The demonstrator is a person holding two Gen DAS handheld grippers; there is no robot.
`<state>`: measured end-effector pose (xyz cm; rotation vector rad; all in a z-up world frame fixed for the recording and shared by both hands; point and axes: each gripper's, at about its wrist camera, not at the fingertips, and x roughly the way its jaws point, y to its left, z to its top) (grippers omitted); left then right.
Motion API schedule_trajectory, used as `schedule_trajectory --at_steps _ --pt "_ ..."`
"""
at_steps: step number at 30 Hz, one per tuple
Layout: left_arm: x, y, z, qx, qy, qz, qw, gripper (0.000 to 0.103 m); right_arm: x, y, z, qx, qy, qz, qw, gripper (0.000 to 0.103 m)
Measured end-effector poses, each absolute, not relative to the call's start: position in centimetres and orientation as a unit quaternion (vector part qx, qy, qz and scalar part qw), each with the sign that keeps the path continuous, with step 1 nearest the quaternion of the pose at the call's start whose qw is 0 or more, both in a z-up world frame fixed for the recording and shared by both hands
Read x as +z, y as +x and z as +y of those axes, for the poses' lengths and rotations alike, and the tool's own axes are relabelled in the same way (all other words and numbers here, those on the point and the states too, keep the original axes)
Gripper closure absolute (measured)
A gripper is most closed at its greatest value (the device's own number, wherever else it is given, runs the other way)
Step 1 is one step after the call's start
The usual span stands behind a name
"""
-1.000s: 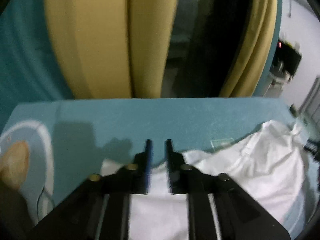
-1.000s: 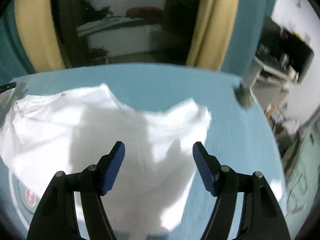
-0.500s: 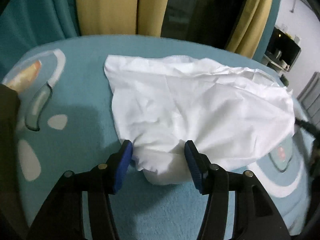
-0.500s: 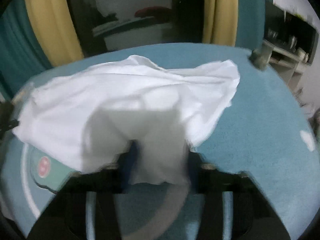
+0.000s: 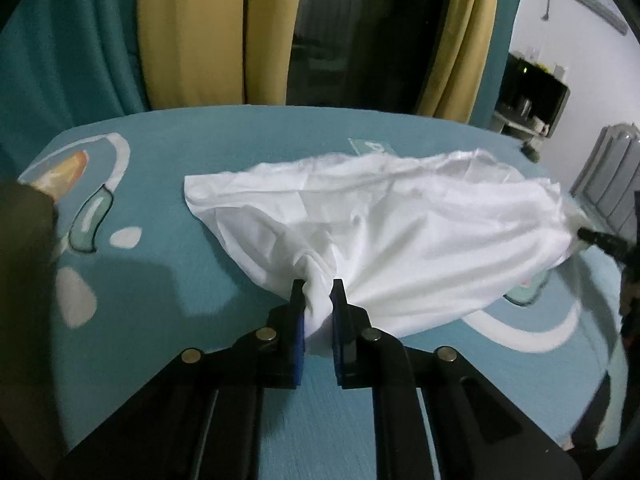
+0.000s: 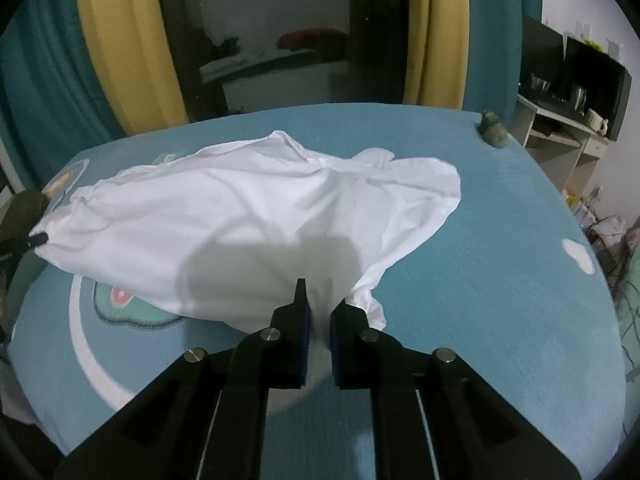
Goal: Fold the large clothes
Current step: 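Pinch the bundle edge with the left gripper while the right gripper pinches it too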
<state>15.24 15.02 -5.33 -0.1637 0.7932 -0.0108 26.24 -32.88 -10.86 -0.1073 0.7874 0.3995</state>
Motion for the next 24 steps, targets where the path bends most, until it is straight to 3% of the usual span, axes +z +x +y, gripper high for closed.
schedule_trajectory --at_steps 10,19,24 --pt "-5.2 8.3 13.0 -0.030 -0.087 0.393 0.915 0.092 -11.1 19.1 -36.0 0.183 -0.035 0.386 0.904 0.095" --pt "-8.6 5.6 12.6 -0.021 -0.101 0.421 0.901 0.091 -13.6 16.7 -36.7 0.163 -0.019 0.409 0.898 0.094" --pt "-8.7 5.8 12.8 -0.014 -0.118 0.428 0.896 0.089 -13.8 16.3 -36.0 0.159 -0.056 0.405 0.899 0.088"
